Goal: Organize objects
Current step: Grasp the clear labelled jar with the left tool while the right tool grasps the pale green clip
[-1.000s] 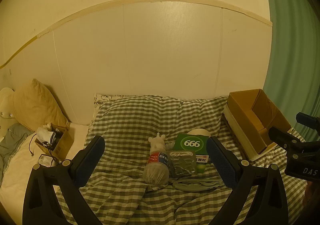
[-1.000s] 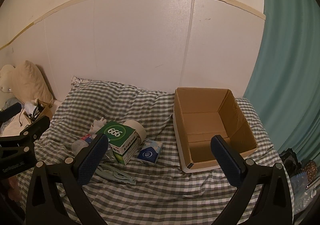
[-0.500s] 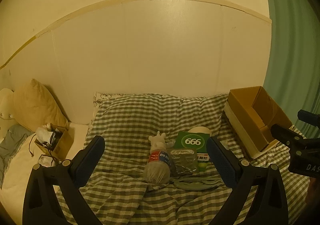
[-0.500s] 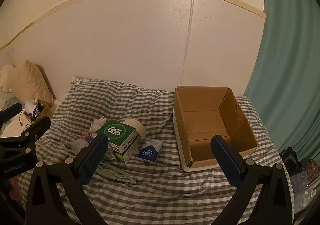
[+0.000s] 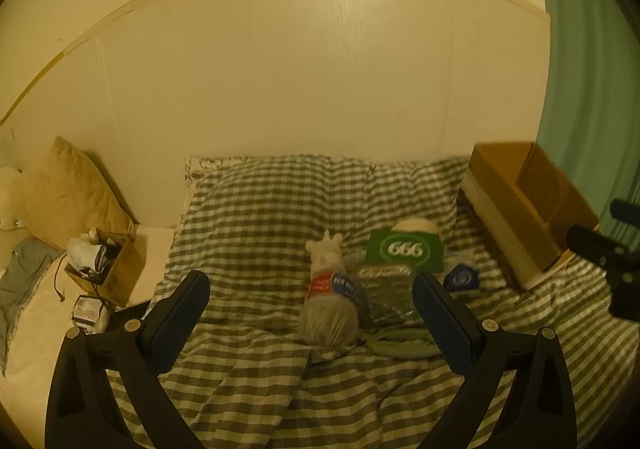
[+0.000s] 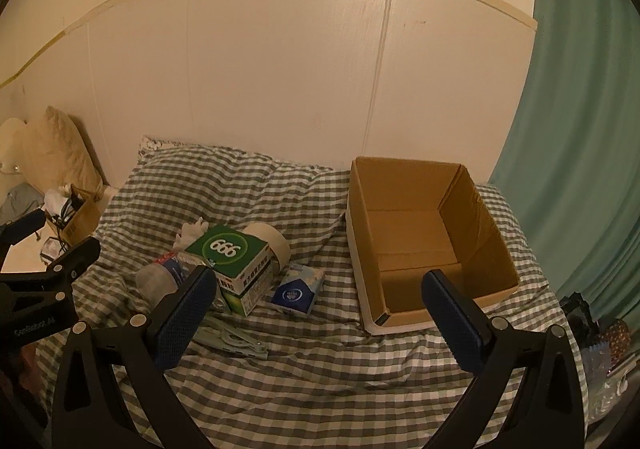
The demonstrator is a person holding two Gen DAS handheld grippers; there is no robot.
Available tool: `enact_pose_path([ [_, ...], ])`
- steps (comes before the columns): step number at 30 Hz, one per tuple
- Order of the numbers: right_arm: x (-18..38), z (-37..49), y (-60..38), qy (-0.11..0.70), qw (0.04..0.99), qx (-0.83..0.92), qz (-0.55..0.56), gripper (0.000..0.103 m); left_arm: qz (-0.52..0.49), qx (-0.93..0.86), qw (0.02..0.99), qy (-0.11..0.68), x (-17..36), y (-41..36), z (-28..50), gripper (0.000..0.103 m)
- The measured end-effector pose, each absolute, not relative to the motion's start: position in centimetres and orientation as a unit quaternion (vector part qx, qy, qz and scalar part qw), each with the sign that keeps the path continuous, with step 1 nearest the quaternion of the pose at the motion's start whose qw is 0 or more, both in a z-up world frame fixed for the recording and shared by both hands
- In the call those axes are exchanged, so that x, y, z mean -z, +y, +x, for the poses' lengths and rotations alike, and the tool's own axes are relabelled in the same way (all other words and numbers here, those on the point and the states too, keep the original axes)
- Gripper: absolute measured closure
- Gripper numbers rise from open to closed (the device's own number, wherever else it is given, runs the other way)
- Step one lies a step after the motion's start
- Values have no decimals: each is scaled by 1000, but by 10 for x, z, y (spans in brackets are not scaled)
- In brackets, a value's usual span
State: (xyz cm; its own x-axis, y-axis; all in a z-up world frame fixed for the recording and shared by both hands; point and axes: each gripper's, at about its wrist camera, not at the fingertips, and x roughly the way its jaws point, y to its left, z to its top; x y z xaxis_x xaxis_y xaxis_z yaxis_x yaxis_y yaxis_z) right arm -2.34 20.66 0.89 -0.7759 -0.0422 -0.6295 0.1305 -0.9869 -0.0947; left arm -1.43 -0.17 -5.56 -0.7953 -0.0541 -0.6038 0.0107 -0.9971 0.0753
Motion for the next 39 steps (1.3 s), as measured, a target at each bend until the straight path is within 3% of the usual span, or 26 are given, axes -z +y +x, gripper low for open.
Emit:
enact_pose_path([
  [10, 24, -41, 200, 82, 42, 925, 368, 0, 385, 919, -1, -79, 116, -10, -47, 0],
  [25, 90, -69, 162, 116, 89, 889, 434, 0, 469, 882, -45, -34, 171, -11, -109, 0],
  [28, 101, -73, 153, 123, 107, 880, 445, 0, 483, 874, -57, -20, 181, -10, -121, 11],
  [30, 107, -76, 148, 125, 118, 874, 455, 0, 506, 859, -67, -19, 191, -8, -128, 38],
  [39, 142, -88, 127, 149, 160, 836, 503, 0, 519, 853, -54, 30, 177, -28, -103, 38],
])
